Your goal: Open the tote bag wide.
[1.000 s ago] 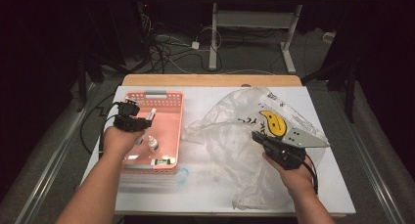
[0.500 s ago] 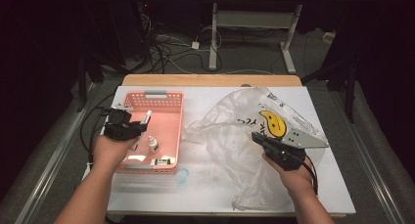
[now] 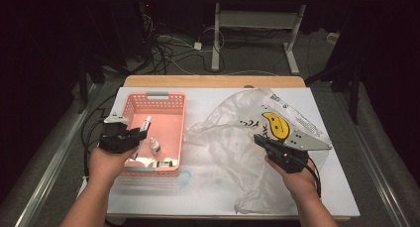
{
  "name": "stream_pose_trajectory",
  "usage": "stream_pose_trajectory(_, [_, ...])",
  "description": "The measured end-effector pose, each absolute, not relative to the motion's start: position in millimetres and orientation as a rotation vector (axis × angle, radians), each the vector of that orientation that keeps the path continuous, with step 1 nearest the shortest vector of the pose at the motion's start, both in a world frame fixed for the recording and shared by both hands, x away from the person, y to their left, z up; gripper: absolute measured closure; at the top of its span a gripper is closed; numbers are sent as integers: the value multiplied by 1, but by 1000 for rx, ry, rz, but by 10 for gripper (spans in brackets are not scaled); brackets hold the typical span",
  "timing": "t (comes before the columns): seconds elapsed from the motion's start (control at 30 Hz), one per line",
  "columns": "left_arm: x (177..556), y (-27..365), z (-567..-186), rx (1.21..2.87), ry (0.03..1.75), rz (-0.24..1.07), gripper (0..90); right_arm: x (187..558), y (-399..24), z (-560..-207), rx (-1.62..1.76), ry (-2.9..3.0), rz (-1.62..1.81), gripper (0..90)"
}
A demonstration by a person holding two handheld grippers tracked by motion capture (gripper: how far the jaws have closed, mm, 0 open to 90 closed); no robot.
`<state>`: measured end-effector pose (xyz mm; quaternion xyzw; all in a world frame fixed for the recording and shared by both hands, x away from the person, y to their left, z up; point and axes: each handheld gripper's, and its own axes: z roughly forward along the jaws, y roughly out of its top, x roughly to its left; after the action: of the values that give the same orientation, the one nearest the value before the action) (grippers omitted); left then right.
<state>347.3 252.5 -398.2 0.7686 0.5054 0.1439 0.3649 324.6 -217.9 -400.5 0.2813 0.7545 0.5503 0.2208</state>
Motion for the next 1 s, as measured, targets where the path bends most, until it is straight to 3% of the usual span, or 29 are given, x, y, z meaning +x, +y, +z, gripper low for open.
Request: stream_pose_trajectory(1.0, [315, 188, -383, 1927, 1011, 321, 681, 321, -213, -397, 747, 2096, 1538, 900])
